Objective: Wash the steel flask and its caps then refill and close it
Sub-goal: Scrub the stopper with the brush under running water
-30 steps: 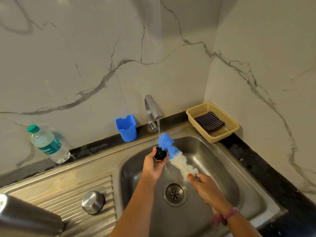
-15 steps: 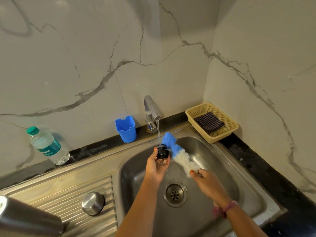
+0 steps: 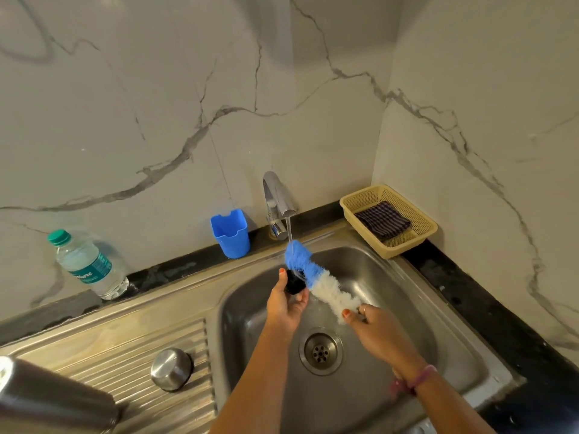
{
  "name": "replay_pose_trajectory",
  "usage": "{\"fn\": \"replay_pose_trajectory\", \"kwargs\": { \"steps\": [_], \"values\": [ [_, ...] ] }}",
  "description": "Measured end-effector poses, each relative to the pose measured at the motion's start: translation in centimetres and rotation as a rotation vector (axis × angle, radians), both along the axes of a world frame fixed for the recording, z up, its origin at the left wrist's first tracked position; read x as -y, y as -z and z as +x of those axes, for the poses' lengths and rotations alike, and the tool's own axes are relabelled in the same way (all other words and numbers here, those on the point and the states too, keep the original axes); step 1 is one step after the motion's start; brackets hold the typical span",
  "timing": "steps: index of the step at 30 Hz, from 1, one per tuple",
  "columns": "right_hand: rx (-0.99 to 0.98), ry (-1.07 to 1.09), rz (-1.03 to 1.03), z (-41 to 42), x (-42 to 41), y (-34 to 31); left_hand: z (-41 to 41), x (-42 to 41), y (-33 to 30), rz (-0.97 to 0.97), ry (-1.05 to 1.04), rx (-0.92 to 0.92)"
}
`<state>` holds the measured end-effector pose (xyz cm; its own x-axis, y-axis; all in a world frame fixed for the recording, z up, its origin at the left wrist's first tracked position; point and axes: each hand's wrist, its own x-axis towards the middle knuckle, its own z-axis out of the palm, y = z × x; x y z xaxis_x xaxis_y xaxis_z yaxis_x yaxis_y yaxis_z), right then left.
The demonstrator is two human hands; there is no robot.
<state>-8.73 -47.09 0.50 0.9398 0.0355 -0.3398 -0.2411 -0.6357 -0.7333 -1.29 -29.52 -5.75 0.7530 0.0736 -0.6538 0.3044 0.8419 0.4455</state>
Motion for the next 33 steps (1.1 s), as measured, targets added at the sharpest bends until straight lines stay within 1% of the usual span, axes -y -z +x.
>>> {"fn": "replay_pose_trajectory", "kwargs": {
  "steps": [5, 9, 14, 17, 21, 26, 28, 30, 33],
  "values": [
    [0.052, -0.044, -0.163, -1.4, 0.3, 0.0, 0.6, -0.5, 0.0, 0.089, -0.023, -0.025],
    [0.065, 0.001, -0.199, -0.1, -0.3, -0.2, 0.2, 0.4, -0.7, 0.127, 0.031, 0.024],
    [-0.003, -0.093, -0.234, -0.1, -0.1, -1.1, 0.4, 0.0, -0.5, 0.192, -0.059, -0.002],
    [-0.019, -0.108, -0.247, -0.6, 0.4, -1.1, 0.6, -0.4, -0.3, 0.164, -0.107, -0.022],
    [-0.021, -0.052, -0.211, 0.5, -0.2, -0.7, 0.1, 0.4, -0.7, 0.098, -0.039, -0.015],
    [0.002, -0.081, -0.247, -0.7, -0.8, -0.5, 0.3, -0.3, -0.5, 0.141, -0.020, -0.034],
    [-0.017, -0.089, -0.239, -1.3, -0.5, -0.5, 0.5, -0.5, -0.2, 0.169, -0.023, -0.048],
    [-0.028, -0.078, -0.228, -0.9, -0.2, -0.2, 0.4, -0.4, -0.2, 0.158, -0.010, -0.030],
    [-0.034, -0.037, -0.223, 0.6, 0.2, 0.2, 0.0, 0.0, -0.3, 0.127, 0.066, 0.037]
  ]
}}
